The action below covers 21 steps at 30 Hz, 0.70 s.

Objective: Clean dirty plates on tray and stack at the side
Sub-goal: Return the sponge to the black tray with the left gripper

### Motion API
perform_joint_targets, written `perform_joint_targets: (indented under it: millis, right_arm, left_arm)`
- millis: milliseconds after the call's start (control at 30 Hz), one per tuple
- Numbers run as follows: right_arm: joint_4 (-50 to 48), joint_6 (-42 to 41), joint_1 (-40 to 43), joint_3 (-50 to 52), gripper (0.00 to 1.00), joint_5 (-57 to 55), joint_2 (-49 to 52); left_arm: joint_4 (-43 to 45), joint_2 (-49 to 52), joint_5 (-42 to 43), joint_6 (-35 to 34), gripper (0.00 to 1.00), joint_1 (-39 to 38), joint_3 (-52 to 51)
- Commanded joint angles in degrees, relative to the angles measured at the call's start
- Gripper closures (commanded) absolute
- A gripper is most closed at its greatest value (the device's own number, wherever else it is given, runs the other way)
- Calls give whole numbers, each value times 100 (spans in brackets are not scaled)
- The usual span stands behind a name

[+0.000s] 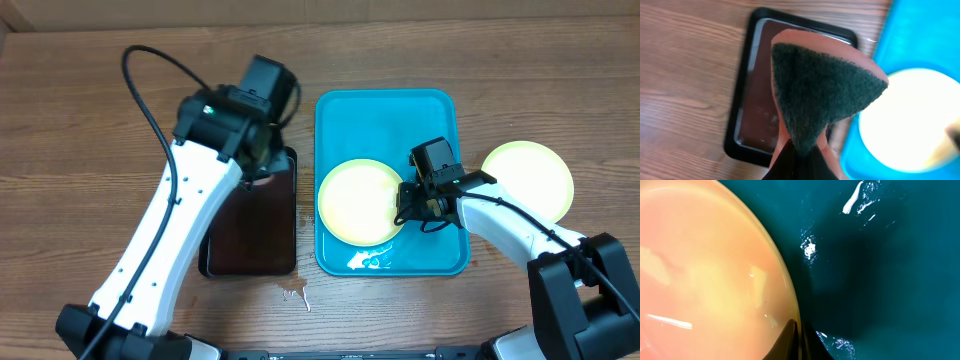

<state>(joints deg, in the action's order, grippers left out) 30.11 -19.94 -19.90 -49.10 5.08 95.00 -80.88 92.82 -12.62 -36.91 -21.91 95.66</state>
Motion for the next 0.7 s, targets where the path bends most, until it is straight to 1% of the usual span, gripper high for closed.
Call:
perform_joint_targets:
  millis: [0,100,200,333,400,433,500,667]
  right_arm:
    - [81,15,24,31,96,-243,28]
    - [81,15,24,31,96,-243,28]
    - [81,20,24,31,96,-243,28]
    - [59,20,24,31,96,-240,28]
    - [50,20,24,31,96,-240,28]
    - [46,20,24,31,96,-240,28]
    - [52,20,24,31,96,-240,28]
    - [157,26,24,-20,96,-243,11]
  left_arm:
    - [328,170,-308,116,96,343,-848]
    - [1084,170,254,310,96,586,-1797]
    - [2057,170,1023,634,96,699,-2747]
    - [2841,170,1099,651,96,699,-3512]
    - [3049,170,1080,654,95,702,-3689]
    - [3110,170,1069,656,93,702,-3731]
    - [3198,170,1069,723,83,699,-3740]
    - [3136,164,1078,734,81,704,-3613]
